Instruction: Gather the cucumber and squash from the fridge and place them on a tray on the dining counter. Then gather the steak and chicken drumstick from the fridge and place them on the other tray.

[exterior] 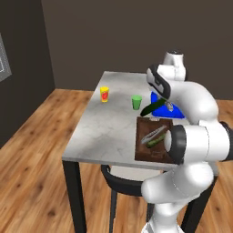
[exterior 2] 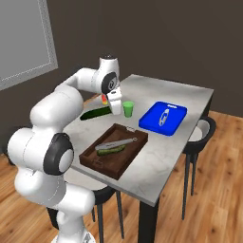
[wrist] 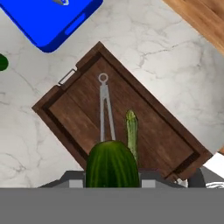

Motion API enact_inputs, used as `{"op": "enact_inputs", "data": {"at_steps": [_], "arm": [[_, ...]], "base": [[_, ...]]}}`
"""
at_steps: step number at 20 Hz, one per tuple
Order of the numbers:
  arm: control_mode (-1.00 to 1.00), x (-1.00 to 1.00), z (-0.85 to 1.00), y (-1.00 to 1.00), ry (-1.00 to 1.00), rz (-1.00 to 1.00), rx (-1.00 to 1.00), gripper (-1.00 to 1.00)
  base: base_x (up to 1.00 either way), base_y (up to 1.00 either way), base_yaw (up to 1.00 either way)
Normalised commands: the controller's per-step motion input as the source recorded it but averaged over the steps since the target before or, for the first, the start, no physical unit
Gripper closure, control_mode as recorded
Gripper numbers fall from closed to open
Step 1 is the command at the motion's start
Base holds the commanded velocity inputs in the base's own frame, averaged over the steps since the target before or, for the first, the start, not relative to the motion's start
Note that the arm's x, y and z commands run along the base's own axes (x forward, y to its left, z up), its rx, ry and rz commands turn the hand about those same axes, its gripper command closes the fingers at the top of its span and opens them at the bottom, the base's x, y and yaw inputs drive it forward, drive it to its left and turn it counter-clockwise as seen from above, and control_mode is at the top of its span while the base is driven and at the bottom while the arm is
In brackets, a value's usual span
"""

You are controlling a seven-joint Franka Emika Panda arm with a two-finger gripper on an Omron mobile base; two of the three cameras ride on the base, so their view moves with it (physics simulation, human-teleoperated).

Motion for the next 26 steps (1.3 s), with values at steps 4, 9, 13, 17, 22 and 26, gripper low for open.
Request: {"op": "enact_inputs", "data": {"at_steps": [4, 9, 13, 17, 22, 26], "arm": [[-1.00, 0.43, -0.30, -0.25, 0.00, 0.00, 0.05, 1.00], [-1.00, 0.50, -0.34, -0.05, 0.00, 0.00, 0.01, 1.00], [-1.00, 0.47, -0.28, 0.00, 0.00, 0.00, 0.00, 1.00], [-1.00, 0.51, -0.29, 0.00, 0.00, -0.01, 0.00, 1.00], [-1.00, 0.22, -0.28, -0.14, 0.00, -0.01, 0.01, 1.00], [-1.00, 0.06, -0.25, -0.16, 0.00, 0.00, 0.01, 1.00]], "base": [[0.00, 0.00, 0.00], [0.00, 0.00, 0.00], [0.00, 0.00, 0.00], [0.00, 0.00, 0.00], [0.00, 0.00, 0.00], [0.00, 0.00, 0.00]]}}
